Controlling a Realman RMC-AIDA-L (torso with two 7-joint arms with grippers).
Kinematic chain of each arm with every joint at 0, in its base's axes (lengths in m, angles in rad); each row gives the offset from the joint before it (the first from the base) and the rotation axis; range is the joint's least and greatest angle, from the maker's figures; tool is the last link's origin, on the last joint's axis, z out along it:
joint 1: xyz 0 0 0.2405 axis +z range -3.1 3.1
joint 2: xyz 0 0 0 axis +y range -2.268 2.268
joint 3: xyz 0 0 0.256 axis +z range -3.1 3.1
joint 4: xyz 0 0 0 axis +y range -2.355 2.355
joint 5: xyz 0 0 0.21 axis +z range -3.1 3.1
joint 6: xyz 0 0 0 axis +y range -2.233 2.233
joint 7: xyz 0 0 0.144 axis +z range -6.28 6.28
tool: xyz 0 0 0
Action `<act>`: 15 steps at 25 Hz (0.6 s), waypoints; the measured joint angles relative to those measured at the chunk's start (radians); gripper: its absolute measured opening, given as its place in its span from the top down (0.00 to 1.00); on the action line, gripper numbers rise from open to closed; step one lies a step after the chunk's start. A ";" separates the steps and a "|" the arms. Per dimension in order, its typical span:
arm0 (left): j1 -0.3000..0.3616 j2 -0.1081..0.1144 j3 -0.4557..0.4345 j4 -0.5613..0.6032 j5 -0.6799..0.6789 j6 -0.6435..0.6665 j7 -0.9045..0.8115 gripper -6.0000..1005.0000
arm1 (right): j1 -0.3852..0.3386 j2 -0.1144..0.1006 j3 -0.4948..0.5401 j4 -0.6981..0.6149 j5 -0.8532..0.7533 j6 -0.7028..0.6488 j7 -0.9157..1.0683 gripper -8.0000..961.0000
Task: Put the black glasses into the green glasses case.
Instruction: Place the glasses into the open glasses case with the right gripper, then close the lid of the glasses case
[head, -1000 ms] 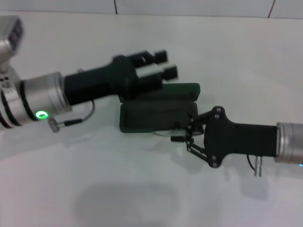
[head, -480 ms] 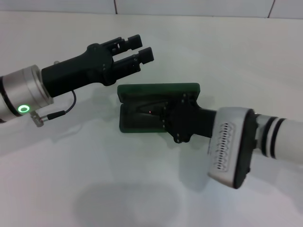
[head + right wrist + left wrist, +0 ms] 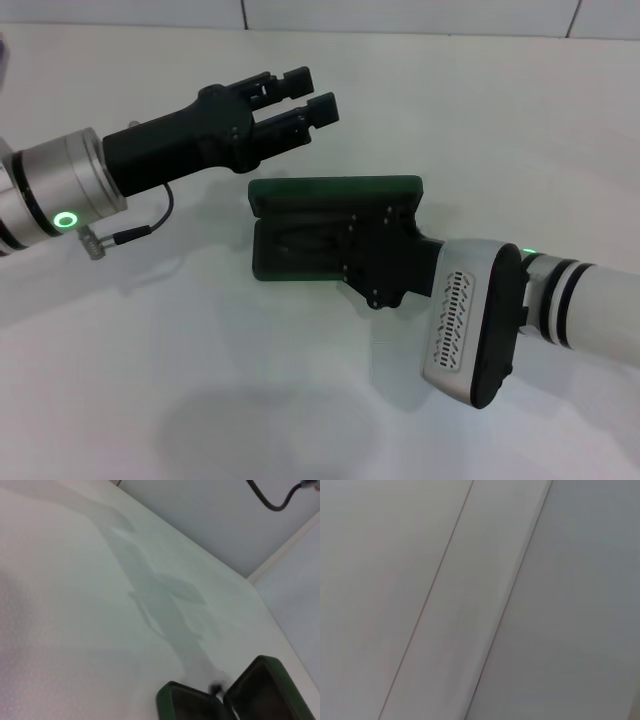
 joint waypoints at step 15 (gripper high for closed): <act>0.014 0.003 0.004 -0.002 0.009 -0.049 -0.025 0.38 | -0.015 -0.058 0.164 0.025 -0.010 -0.376 0.241 0.72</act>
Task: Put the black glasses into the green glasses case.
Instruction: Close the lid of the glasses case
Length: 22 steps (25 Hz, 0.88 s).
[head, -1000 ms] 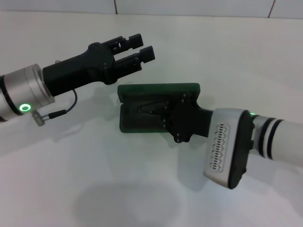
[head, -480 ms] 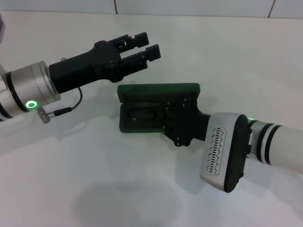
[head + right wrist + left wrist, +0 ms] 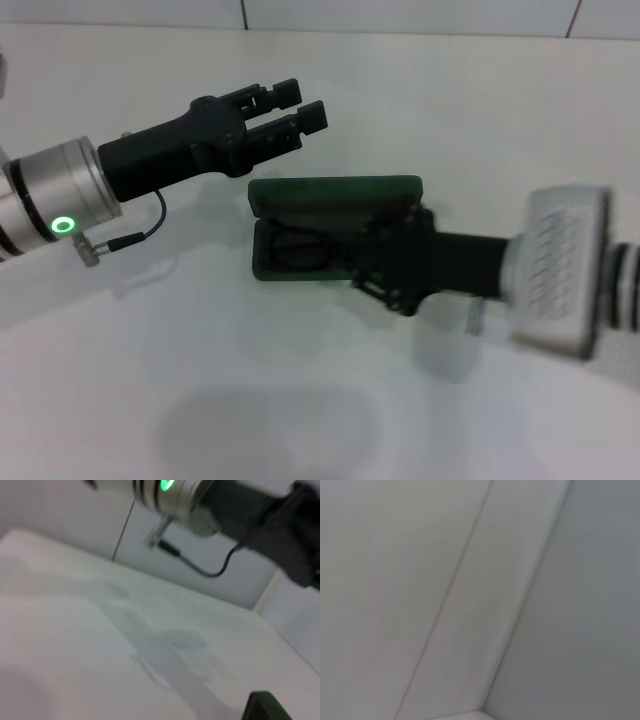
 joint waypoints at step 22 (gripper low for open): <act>-0.180 -0.024 0.025 0.016 0.369 -0.454 -0.289 0.38 | -0.016 0.030 0.872 0.464 0.001 -0.637 0.119 0.43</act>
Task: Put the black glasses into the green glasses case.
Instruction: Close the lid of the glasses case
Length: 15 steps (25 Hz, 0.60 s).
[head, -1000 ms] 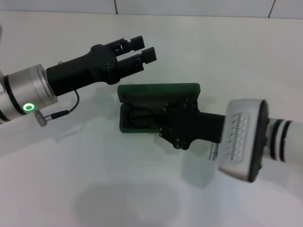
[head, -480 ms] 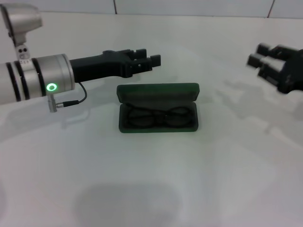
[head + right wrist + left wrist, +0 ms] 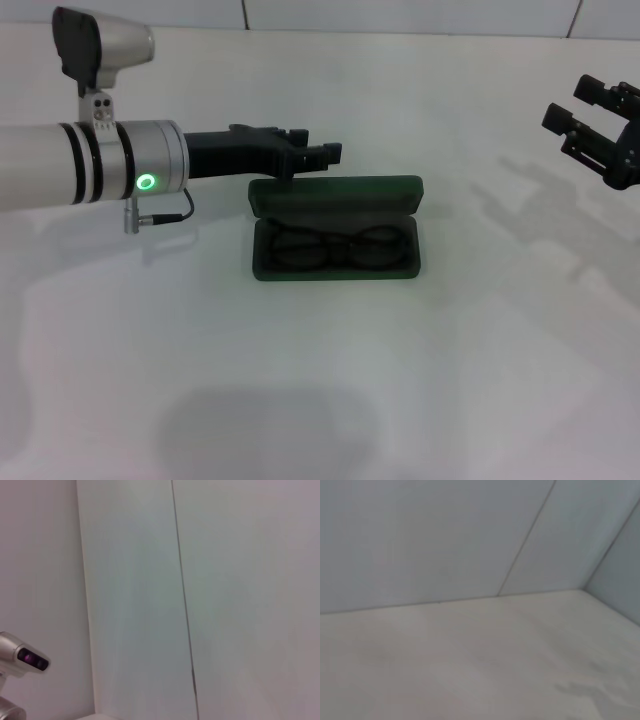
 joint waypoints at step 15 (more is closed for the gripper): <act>0.022 -0.005 0.069 -0.006 -0.016 0.011 0.062 0.38 | 0.013 0.013 -0.006 0.010 0.000 0.024 -0.034 0.42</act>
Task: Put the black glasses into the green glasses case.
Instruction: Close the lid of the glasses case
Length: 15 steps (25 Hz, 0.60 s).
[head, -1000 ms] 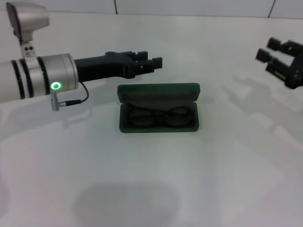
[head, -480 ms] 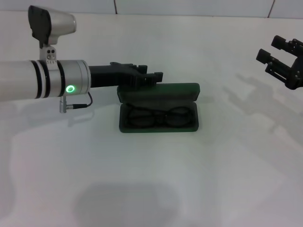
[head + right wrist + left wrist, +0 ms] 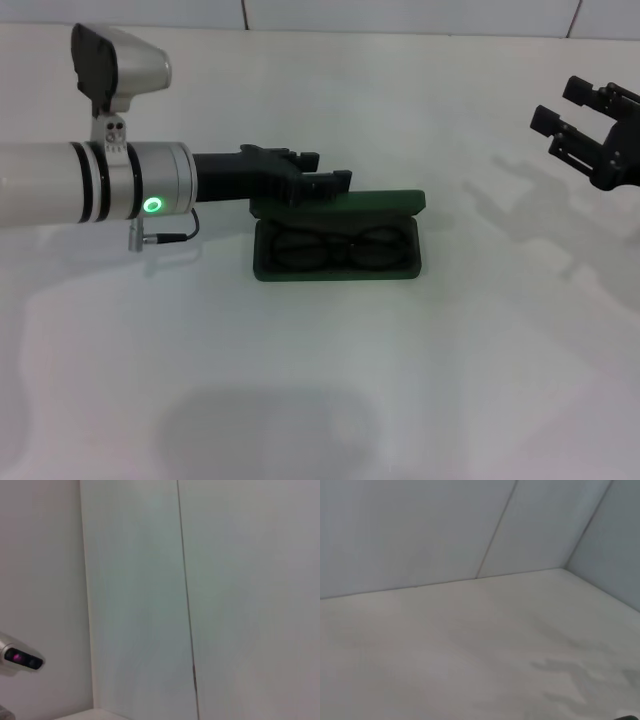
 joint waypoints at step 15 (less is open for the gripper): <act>0.032 -0.006 0.001 -0.042 -0.029 0.023 0.188 0.35 | 0.009 0.003 -0.010 0.001 -0.001 0.015 -0.005 0.42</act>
